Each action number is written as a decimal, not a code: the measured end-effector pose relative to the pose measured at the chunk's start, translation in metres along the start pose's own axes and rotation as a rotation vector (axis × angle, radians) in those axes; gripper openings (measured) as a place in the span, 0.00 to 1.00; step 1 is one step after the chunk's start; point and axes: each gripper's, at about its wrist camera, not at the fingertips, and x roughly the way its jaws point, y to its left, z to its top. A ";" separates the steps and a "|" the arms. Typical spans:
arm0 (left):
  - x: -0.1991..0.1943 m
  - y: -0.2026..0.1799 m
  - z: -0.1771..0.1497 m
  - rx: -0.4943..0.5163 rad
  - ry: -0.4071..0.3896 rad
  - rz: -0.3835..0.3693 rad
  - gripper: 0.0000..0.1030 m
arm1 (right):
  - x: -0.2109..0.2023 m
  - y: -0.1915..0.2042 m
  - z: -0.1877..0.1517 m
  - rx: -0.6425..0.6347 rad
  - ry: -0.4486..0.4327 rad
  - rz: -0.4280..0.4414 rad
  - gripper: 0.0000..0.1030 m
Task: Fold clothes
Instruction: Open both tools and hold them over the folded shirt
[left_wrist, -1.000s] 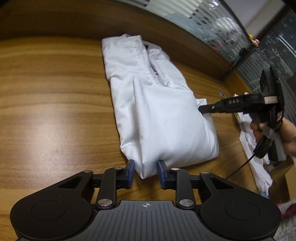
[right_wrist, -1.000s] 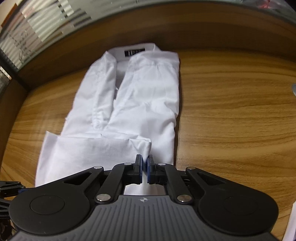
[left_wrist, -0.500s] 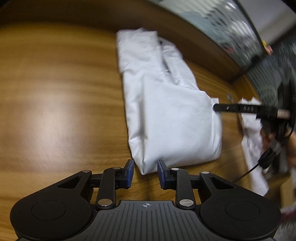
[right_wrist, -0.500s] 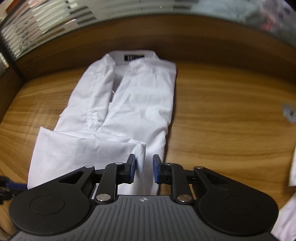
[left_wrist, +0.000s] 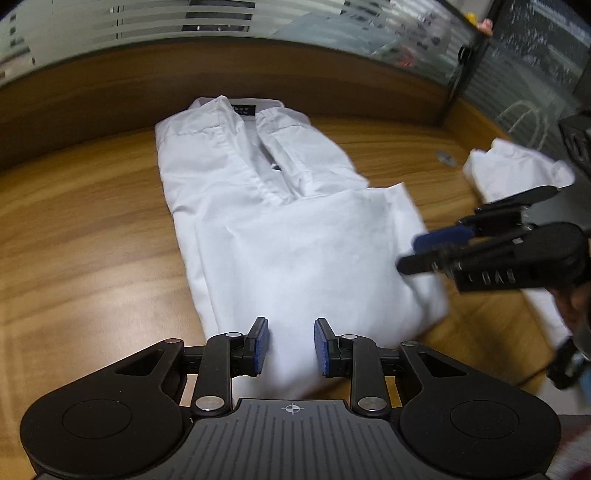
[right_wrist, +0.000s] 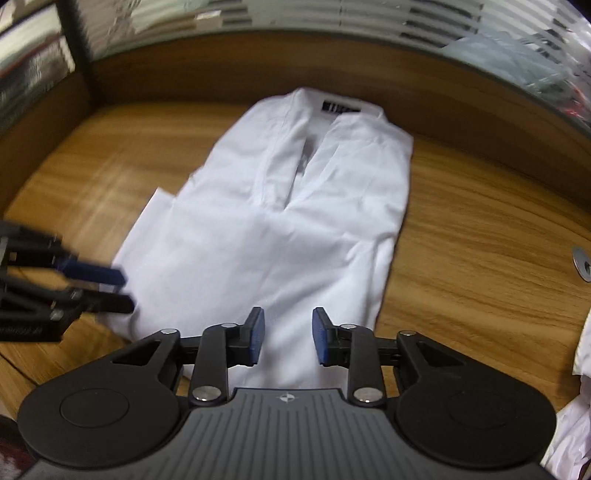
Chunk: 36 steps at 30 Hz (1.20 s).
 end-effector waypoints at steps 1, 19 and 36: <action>0.004 -0.001 0.000 0.003 0.006 0.021 0.30 | 0.003 0.002 -0.002 -0.003 0.007 0.001 0.34; 0.007 -0.016 0.043 -0.080 -0.050 -0.041 0.33 | -0.008 0.024 0.036 -0.067 -0.039 0.026 0.36; 0.059 -0.009 0.057 -0.039 -0.013 -0.027 0.36 | 0.045 -0.032 0.034 0.128 0.058 0.072 0.42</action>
